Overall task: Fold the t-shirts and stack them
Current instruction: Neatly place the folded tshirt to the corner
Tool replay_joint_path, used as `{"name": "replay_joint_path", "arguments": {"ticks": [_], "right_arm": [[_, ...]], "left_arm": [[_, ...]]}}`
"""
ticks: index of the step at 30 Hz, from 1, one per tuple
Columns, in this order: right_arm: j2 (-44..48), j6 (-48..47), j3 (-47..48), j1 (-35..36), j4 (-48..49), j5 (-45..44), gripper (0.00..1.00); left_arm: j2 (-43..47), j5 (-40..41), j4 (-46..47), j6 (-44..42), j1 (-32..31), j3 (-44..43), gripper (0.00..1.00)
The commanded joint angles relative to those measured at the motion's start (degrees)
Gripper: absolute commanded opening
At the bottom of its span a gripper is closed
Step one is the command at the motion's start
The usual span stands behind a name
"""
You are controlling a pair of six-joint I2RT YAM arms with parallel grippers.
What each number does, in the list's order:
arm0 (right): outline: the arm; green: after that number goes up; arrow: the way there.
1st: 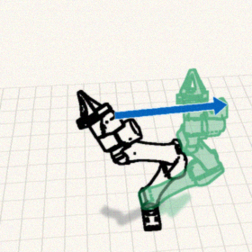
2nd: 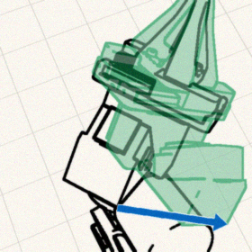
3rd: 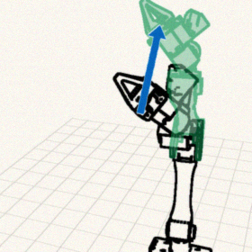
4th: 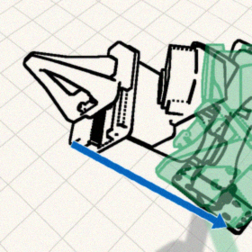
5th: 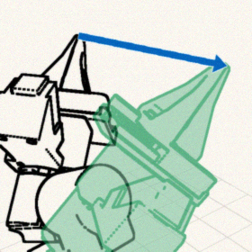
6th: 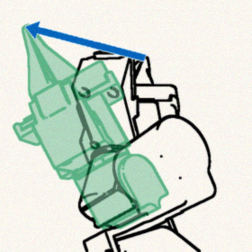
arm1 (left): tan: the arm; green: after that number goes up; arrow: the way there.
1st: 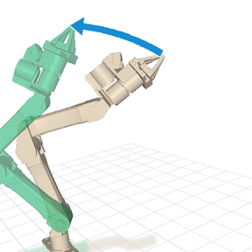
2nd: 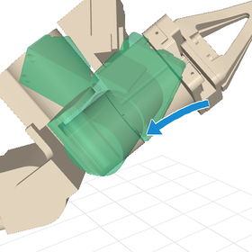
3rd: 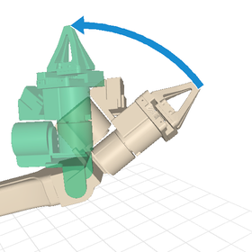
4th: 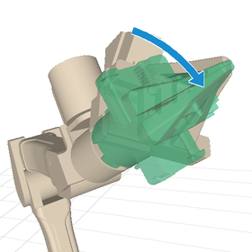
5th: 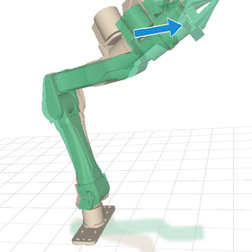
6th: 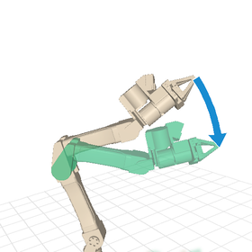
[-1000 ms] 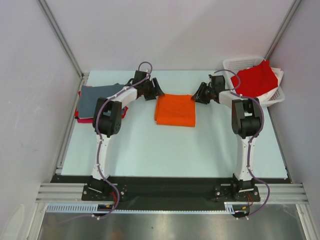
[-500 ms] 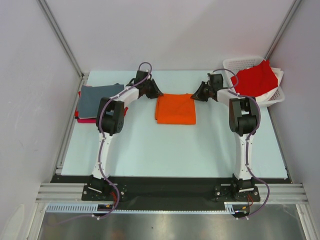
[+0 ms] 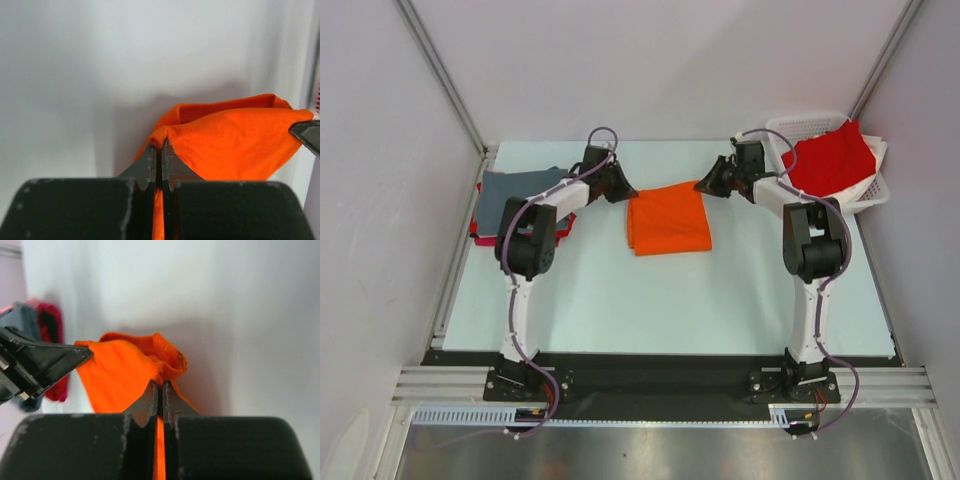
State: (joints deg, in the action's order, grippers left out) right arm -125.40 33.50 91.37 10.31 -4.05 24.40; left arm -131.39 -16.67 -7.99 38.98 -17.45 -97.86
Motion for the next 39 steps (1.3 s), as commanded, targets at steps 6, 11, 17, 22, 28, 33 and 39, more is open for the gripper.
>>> {"name": "replay_joint_path", "arguments": {"ticks": [6,11,17,22,28,33,39], "right_arm": [[21.8,-4.3,-8.3,7.6,1.9,0.1,0.00],[30.9,-5.4,-7.8,12.8,-1.6,-4.5,0.00],[32.0,-5.6,0.4,21.2,-5.4,-9.3,0.00],[25.3,-5.6,9.8,27.1,-8.2,-11.7,0.00],[13.1,-5.2,24.1,34.2,-9.8,-13.4,0.00],[1.8,-4.1,38.9,38.5,-13.1,-14.3,0.00],[-6.4,-1.1,46.4,39.2,-8.2,-14.6,0.00]], "left_arm": [[28.4,1.4,2.7,-4.5,0.2,13.5,0.00],[44.1,3.7,-2.1,-4.8,1.7,19.8,0.00],[56.5,7.8,-11.7,-5.8,7.0,20.2,0.00],[61.0,8.8,-16.4,-6.5,16.3,19.6,0.00],[60.6,6.7,-20.2,-7.6,28.4,15.8,0.00],[58.6,5.2,-21.7,-8.1,36.0,14.2,0.00],[55.7,4.8,-21.0,-8.8,40.2,13.4,0.00]]}}
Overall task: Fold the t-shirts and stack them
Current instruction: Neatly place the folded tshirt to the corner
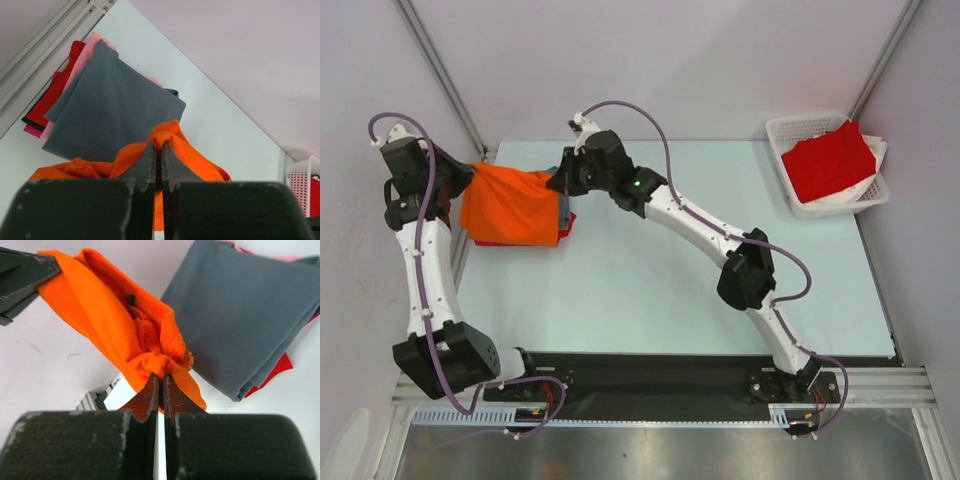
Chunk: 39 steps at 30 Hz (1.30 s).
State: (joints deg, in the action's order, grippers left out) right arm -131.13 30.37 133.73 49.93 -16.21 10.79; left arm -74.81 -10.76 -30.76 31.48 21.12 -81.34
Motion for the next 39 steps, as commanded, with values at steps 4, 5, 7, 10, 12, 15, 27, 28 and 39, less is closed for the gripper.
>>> {"name": "replay_joint_path", "arguments": {"ticks": [4,5,7,10,12,15,27,28,39], "right_arm": [[-3.1,2.9,4.2,-0.7,7.8,-1.6,0.00],[-3.4,3.0,4.3,-0.7,8.6,-1.6,0.00],[-4.8,3.6,4.8,-1.0,10.4,-1.6,0.00],[-6.3,3.6,6.4,-1.3,12.2,-1.7,0.00],[-6.5,3.4,6.5,-1.7,14.2,-2.1,0.00],[-7.7,4.0,7.7,-2.3,15.7,-3.1,0.00],[-16.1,8.7,12.5,-4.6,22.9,-4.8,0.00],[-16.6,9.4,12.5,-4.8,23.6,-4.8,0.00],[-25.5,12.0,13.4,-5.9,41.9,-10.8,0.06]], "left_arm": [[-4.0,-1.4,2.3,-1.6,2.7,-5.0,0.00],[-4.6,-1.5,2.4,-1.6,2.8,-5.4,0.00],[-6.4,-1.6,3.1,-1.3,2.9,-6.5,0.00],[-8.2,-2.1,3.6,-1.1,3.0,-8.0,0.00],[-9.0,-2.0,4.0,-1.0,3.1,-8.7,0.00],[-11.3,-2.6,4.2,-0.7,3.5,-10.2,0.00],[-20.3,-4.4,7.8,0.7,4.0,-13.5,0.00],[-20.7,-4.3,8.3,0.7,4.1,-13.5,0.00],[-31.8,-5.6,20.3,4.2,4.4,-14.0,0.00]]}}
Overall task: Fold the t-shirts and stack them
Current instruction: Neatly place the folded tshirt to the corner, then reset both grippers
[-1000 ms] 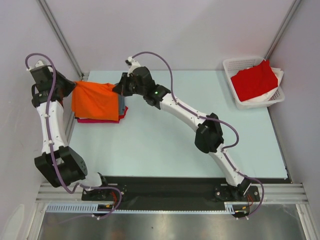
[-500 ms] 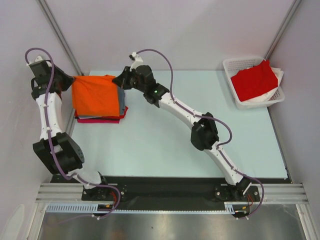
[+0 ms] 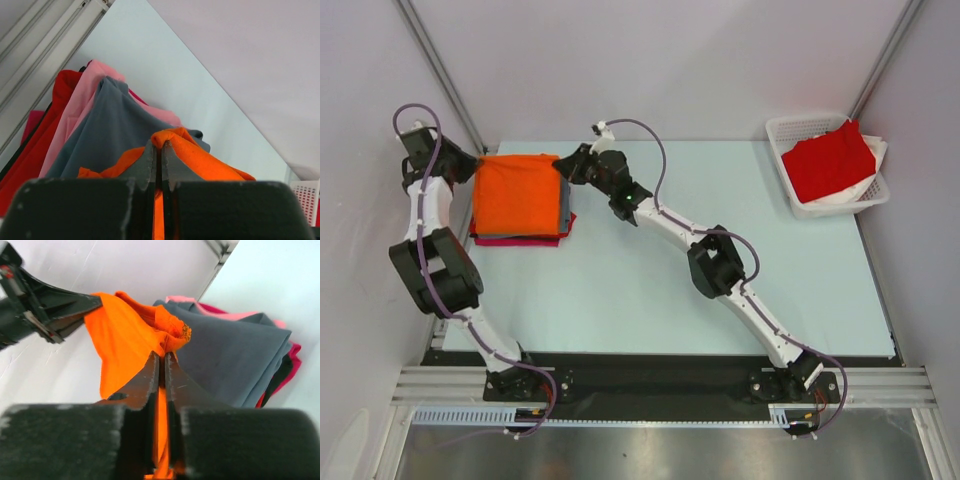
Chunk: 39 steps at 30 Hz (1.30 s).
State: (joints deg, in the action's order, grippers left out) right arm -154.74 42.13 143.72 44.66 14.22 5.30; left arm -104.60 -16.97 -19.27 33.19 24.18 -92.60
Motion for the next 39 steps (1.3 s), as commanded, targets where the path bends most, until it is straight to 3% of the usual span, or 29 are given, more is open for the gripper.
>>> {"name": "replay_joint_path", "arguments": {"ticks": [1,2,3,4,5,6,7,10,18,28,33,39], "right_arm": [[-3.9,0.1,4.9,-0.6,13.0,-5.3,0.13],[-5.2,-0.4,6.0,-0.5,15.4,-7.3,0.21],[-6.2,-0.5,7.4,-0.5,16.2,-9.1,0.58],[-6.9,-0.6,8.7,-0.5,16.5,-10.1,0.77],[-6.9,-1.1,8.2,-0.5,17.6,-10.6,0.96],[-6.6,-2.0,7.8,-0.8,17.8,-11.1,0.99],[-5.9,-2.1,5.5,-0.7,17.9,-10.8,1.00],[-0.2,-2.3,-4.4,-1.2,21.6,-10.4,0.99],[17.5,-7.9,-20.3,-1.6,17.2,-5.9,0.78],[48.1,-13.5,-56.2,-3.8,6.7,-4.9,0.88],[66.5,-13.7,-71.7,-7.1,-0.4,-5.3,0.94],[89.9,-13.4,-92.0,-12.9,-6.4,-10.2,0.99]], "left_arm": [[-2.8,-0.5,10.5,3.1,1.4,-2.9,0.00],[-5.1,-0.5,12.1,3.6,1.3,-3.5,0.02],[-6.3,-0.3,12.4,4.5,1.4,-4.3,0.06],[-7.8,-0.3,12.3,4.7,1.4,-6.3,0.36],[-10.3,-0.2,11.8,4.8,1.2,-7.6,0.56],[-11.8,0.1,10.9,4.5,0.7,-9.2,0.74],[-12.8,0.0,9.8,3.7,0.3,-12.4,0.99],[-14.1,-0.2,7.5,2.0,-0.8,-14.1,1.00],[-0.9,2.7,10.3,0.9,-3.7,-4.1,1.00],[19.4,4.5,8.9,1.4,-12.4,12.4,1.00],[32.2,8.9,7.6,-0.8,-23.6,19.5,1.00],[47.2,15.1,8.4,-2.2,-36.2,34.7,1.00]]}}
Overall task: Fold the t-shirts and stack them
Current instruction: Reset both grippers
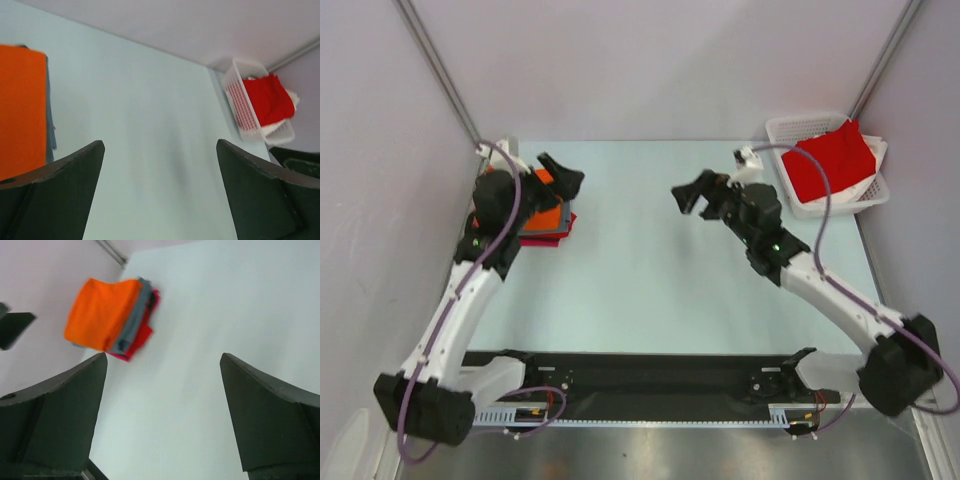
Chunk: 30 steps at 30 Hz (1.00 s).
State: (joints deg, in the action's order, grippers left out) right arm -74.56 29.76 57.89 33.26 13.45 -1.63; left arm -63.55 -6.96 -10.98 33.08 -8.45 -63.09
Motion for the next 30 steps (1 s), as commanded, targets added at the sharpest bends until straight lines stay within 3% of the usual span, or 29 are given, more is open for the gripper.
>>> {"name": "replay_joint_path", "arguments": {"ticks": [1,6,14,20,23,30], "right_arm": [[12.7,-1.2,-8.4,-2.1,-8.2,-4.5,1.00],[31.5,-2.9,-19.8,-3.6,-17.3,-11.1,1.00],[49.6,-0.9,-31.9,-3.6,-30.7,-21.1,1.00],[52.9,0.7,-38.9,-3.5,-29.7,-25.6,1.00],[51.7,0.7,-42.1,-3.5,-26.4,-22.2,1.00],[52.5,0.6,-42.1,-1.9,-26.2,-24.3,1.00]], "left_arm": [[7.7,5.7,0.3,-2.1,-4.6,9.3,1.00],[16.5,9.8,2.0,-3.2,-12.8,21.4,1.00],[30.0,12.3,3.0,-6.7,-21.1,38.6,1.00],[37.4,14.4,1.8,-7.6,-21.2,45.2,1.00],[39.6,13.9,1.8,-7.3,-21.2,46.0,1.00],[42.7,13.3,2.5,-7.5,-21.2,47.5,1.00]]}}
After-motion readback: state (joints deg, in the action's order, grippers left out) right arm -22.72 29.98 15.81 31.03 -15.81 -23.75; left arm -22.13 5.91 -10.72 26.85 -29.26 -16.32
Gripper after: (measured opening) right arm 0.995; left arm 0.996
